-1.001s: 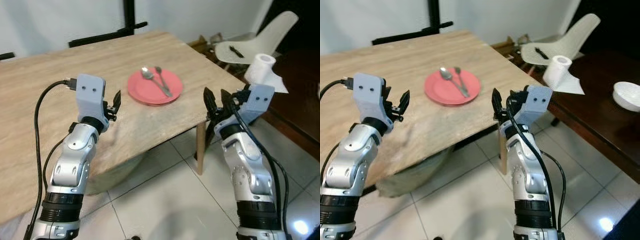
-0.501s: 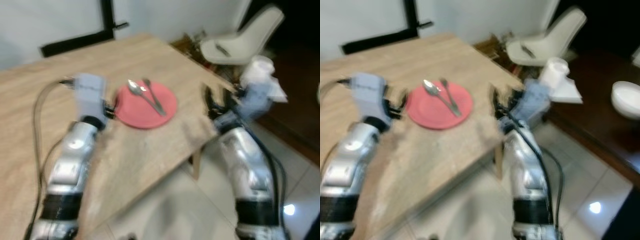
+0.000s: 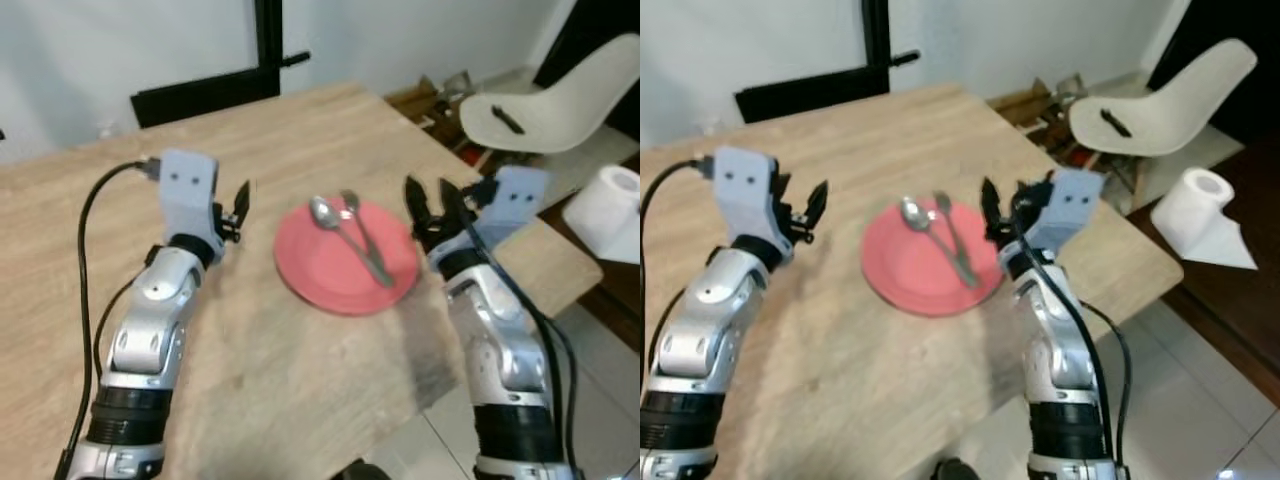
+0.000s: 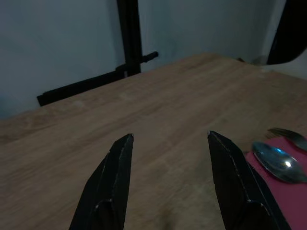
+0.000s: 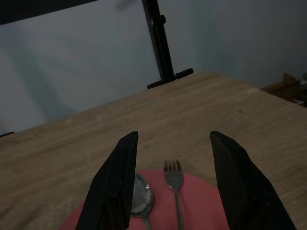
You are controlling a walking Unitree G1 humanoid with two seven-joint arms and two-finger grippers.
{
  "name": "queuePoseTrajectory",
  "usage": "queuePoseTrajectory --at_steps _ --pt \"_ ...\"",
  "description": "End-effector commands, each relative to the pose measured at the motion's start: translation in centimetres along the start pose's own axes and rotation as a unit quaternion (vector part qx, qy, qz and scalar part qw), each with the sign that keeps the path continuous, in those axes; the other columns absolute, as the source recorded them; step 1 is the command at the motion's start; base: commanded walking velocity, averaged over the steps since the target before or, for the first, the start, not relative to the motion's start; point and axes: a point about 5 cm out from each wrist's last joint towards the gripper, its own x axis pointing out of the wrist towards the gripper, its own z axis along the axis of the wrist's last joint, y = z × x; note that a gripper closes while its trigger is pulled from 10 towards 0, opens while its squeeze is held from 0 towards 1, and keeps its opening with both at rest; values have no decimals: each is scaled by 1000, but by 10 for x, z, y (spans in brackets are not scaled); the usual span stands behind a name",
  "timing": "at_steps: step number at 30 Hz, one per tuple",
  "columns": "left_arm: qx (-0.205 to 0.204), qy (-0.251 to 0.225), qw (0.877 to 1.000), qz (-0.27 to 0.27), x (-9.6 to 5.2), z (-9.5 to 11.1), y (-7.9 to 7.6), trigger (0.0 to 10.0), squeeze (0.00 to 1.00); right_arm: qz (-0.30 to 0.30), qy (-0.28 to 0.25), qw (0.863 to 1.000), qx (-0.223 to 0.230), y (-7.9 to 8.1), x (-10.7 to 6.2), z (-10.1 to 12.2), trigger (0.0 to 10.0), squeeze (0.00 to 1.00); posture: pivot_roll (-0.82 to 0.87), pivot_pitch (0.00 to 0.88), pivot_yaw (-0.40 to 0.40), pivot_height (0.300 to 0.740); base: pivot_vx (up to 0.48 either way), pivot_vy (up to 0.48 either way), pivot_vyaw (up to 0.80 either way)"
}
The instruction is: Setting the table
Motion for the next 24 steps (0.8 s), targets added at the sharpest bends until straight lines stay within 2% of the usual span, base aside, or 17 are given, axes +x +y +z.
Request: queuePoseTrajectory --at_steps 1,24 --pt "-7 0 1000 -11 -2 1 -4 10000 0 -4 5 1000 -1 -6 -2 0 10000 0 -115 7 30 740 0 0 0" --pt "-18 17 1000 13 1 -1 0 10000 0 5 12 1000 -3 -2 -3 -1 10000 0 -115 8 31 740 0 0 0"
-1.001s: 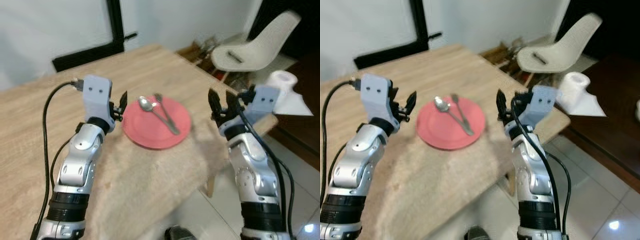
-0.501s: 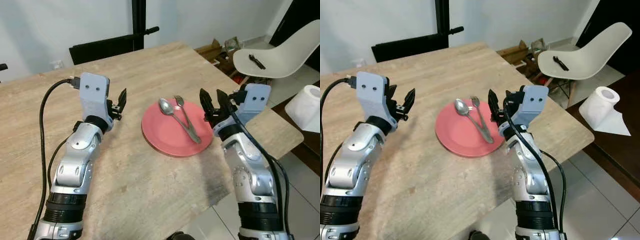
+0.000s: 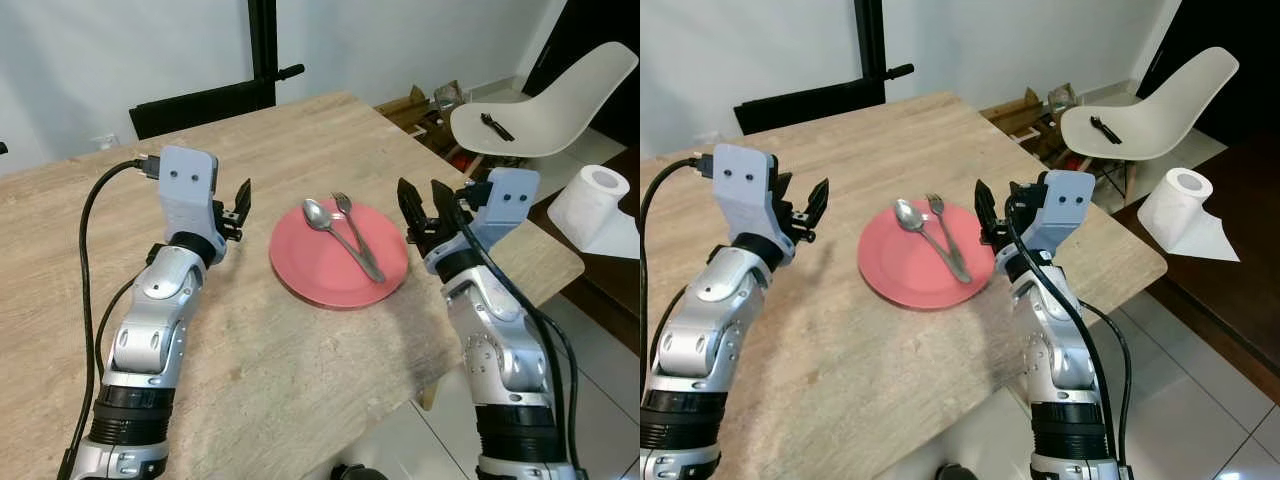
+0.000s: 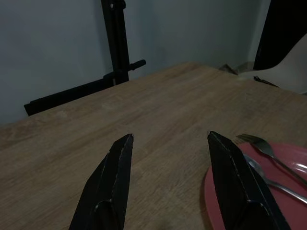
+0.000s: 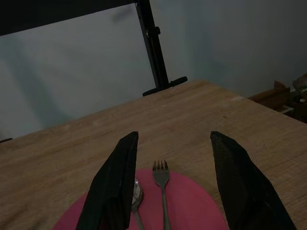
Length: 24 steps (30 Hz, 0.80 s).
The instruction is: Setting the table
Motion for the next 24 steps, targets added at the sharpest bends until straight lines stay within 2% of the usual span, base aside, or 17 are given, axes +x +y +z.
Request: queuePoseTrajectory --at_steps 1,24 --pt "-5 9 1000 5 1 -2 1 10000 0 -3 5 1000 -1 -1 -2 -1 10000 0 -115 8 31 740 0 0 413" --pt "-4 16 1000 -2 0 -4 -1 10000 0 -33 11 999 -10 -10 -1 -1 10000 0 -117 8 34 740 0 0 771"
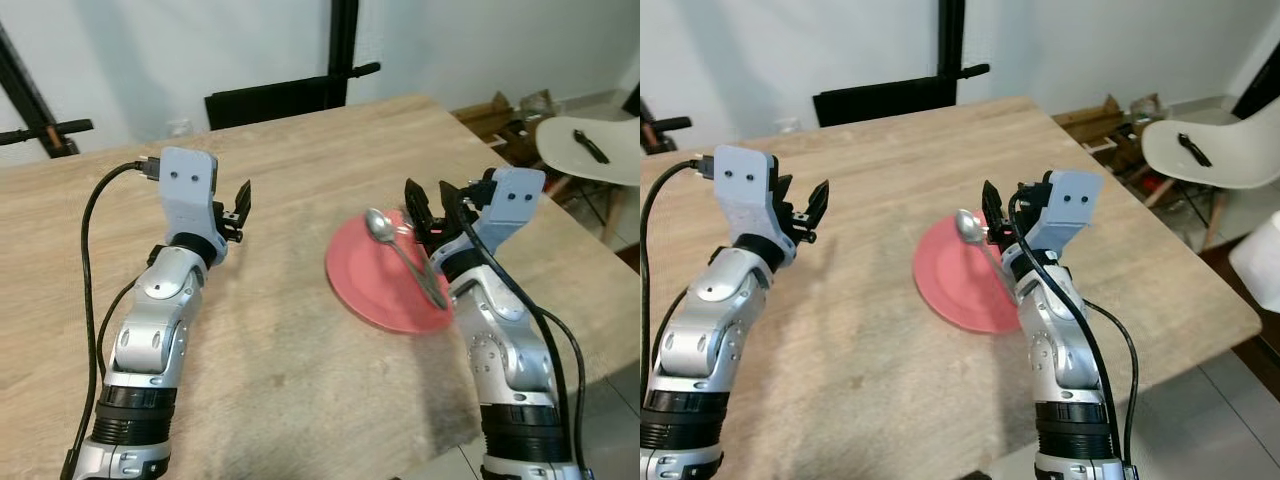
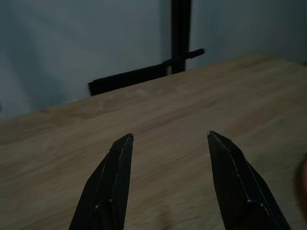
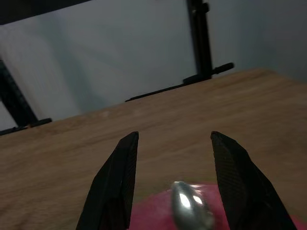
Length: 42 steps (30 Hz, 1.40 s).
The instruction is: Setting the table
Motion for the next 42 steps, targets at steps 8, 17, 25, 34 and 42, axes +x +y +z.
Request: queuePoseTrajectory --at_steps 8,17,25,34,42 --pt "2 12 1000 -6 1 -3 -2 10000 0 -23 2 1000 5 -7 0 -1 10000 0 -116 7 37 740 0 0 482" --pt "5 11 1000 -8 1 -2 -2 10000 0 -23 -5 1000 11 -6 -1 1 10000 0 -119 11 42 740 0 0 0" --pt "10 20 1000 2 2 -5 1 10000 0 -19 -4 1000 12 -4 -2 1 10000 0 -119 13 42 740 255 -304 0" --pt "6 18 1000 1 2 -5 0 10000 0 -17 -3 1000 12 -4 -2 0 10000 0 -120 13 43 740 294 -349 0" --pt "4 15 1000 -3 1 -3 -1 10000 0 -16 -2 1000 12 -4 -2 0 10000 0 -120 14 41 740 213 -255 0"
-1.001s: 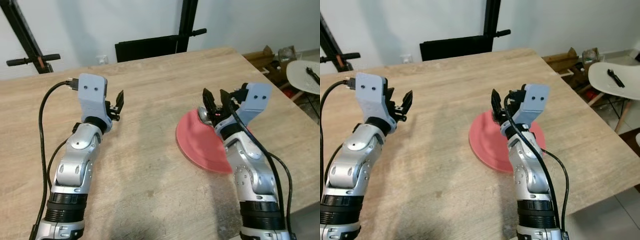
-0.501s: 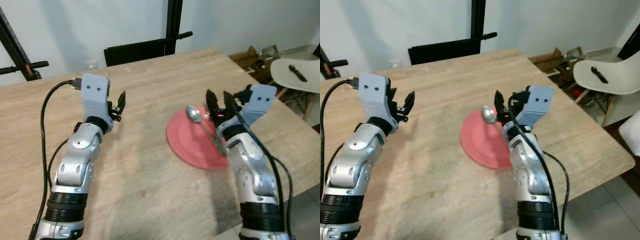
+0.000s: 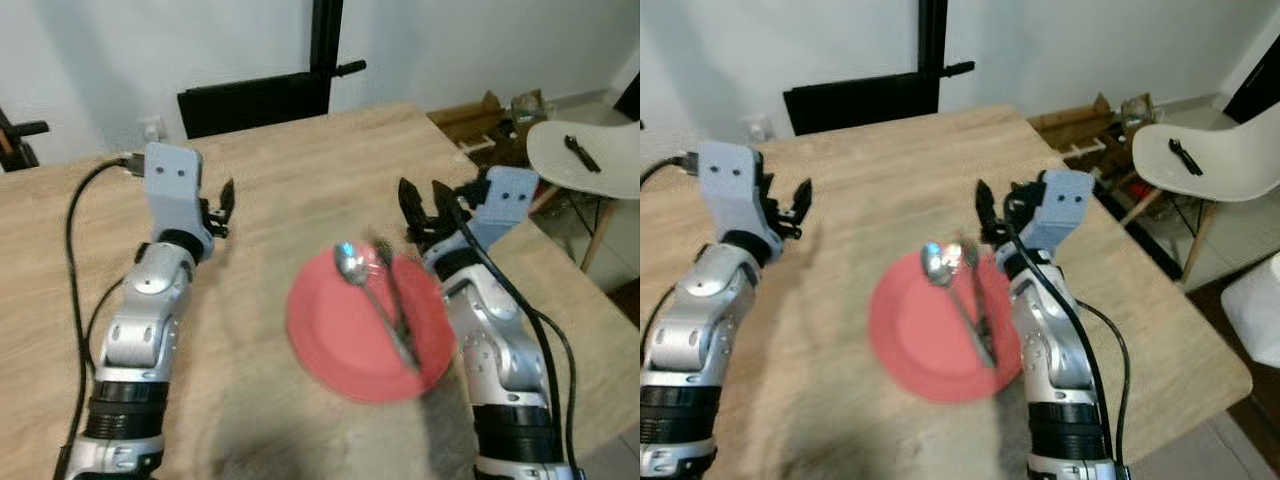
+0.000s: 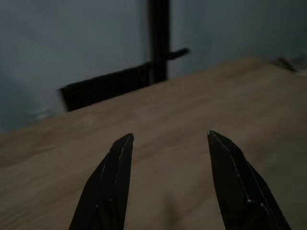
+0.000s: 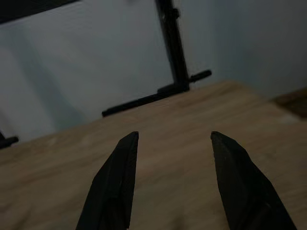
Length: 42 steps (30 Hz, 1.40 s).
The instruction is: Setting the table
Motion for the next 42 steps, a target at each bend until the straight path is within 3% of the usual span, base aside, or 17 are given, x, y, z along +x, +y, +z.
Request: queuePoseTrajectory --at_steps 1,32,37,42 --pt "-2 3 1000 -3 -1 -1 -1 10000 0 -5 3 1000 2 -3 -2 -1 10000 0 -120 14 41 740 0 0 0" --pt "-14 -2 1000 -11 -3 1 -3 10000 0 10 8 1000 4 1 -2 -2 10000 0 -120 15 41 740 0 0 0" --pt "1 8 1000 -13 -10 -1 5 10000 0 68 16 997 -19 11 -3 5 10000 0 -115 24 36 740 0 0 0" --pt "34 9 999 -38 -23 9 30 10000 0 132 54 987 -73 10 -5 17 10000 0 -109 41 17 740 0 0 0"
